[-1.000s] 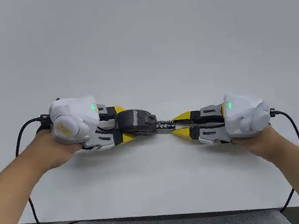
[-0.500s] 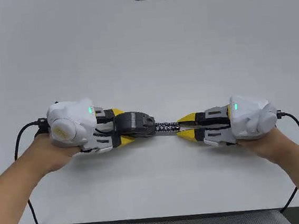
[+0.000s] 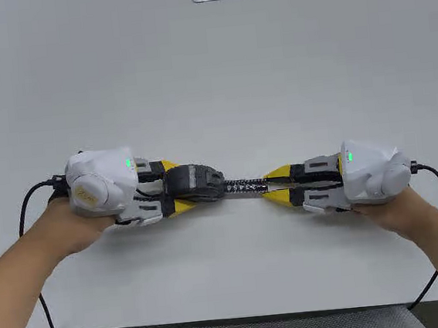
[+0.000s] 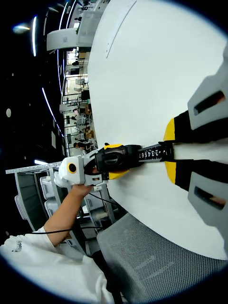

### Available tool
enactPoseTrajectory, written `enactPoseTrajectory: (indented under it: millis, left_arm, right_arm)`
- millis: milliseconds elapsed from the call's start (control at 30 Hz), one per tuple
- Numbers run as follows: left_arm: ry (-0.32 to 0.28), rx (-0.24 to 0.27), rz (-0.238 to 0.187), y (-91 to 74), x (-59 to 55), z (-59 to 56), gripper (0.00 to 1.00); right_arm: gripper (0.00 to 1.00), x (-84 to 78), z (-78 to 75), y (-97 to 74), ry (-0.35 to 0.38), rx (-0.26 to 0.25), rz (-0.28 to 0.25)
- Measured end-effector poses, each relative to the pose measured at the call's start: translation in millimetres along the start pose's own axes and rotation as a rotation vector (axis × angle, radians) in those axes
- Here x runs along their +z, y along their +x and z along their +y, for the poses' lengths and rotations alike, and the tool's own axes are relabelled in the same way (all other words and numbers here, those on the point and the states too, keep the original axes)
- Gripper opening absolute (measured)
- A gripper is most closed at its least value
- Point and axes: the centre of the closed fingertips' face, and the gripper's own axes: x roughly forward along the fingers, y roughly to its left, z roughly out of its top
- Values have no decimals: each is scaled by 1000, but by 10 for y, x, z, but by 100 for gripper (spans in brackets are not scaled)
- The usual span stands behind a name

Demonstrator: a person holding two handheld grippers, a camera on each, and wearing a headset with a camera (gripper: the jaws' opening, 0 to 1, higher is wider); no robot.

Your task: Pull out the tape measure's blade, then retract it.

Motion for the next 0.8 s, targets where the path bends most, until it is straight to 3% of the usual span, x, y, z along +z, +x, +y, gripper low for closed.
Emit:
enactPoseTrajectory:
  millis: [800]
  left_arm:
    - [-9, 3, -2, 3, 6, -2, 30]
  right_arm:
    - [9, -35, -26, -170, 31, -18, -16]
